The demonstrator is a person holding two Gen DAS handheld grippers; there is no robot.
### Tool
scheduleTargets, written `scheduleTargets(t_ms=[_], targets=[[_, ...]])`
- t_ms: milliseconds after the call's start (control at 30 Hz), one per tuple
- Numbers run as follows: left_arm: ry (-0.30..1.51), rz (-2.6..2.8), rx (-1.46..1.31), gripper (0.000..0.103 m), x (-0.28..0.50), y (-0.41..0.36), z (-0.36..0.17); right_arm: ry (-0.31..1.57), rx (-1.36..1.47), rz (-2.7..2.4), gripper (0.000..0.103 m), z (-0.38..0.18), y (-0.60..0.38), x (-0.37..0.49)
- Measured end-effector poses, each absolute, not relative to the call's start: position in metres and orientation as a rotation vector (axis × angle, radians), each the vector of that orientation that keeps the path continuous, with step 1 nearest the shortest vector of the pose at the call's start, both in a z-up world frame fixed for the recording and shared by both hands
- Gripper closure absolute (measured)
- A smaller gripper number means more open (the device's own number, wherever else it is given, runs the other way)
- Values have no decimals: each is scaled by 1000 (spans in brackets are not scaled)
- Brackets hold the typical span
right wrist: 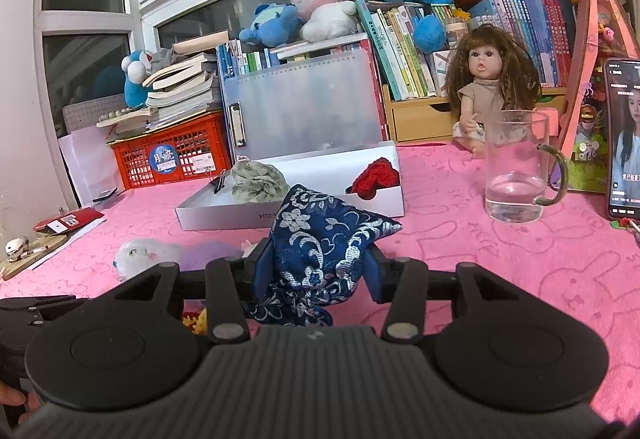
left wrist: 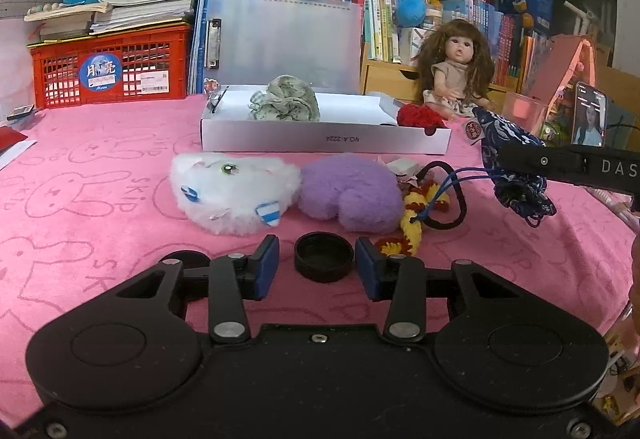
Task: Organize objects
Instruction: 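Grasp the small black round cap with the left tool while the right tool carries the pouch toward the box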
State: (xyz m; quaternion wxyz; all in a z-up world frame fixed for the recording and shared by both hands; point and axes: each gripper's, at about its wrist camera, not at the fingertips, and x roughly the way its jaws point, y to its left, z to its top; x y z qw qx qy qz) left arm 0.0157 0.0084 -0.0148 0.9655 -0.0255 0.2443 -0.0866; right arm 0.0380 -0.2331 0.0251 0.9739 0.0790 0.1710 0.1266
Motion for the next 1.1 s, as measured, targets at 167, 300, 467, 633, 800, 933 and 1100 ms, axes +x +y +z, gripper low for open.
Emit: scheduleTargets(t_ms=[167,300,467,633,800,933,1100], targets=[[494,-181,-68,73,16,9,-14,342,156,255,53,25,-233,37],[482,-185,-74,73,17,9,-9,337,159,247,53,26,-234,38],[455,-205,-57,73,21,6,5,329,168,209,53,33,-236,44],[440,-211,-26,73,32,4,22,307,156,191,53,41,-238,49],[428,-215,-8,73,50,2,41,309,168,192,53,51,-241,60],[436,-219,-23,73,69,3,53,308,169,200,53,59,-242,71],[423,-209,-18,73,96,4,68,320,176,215,53,70,-243,90]])
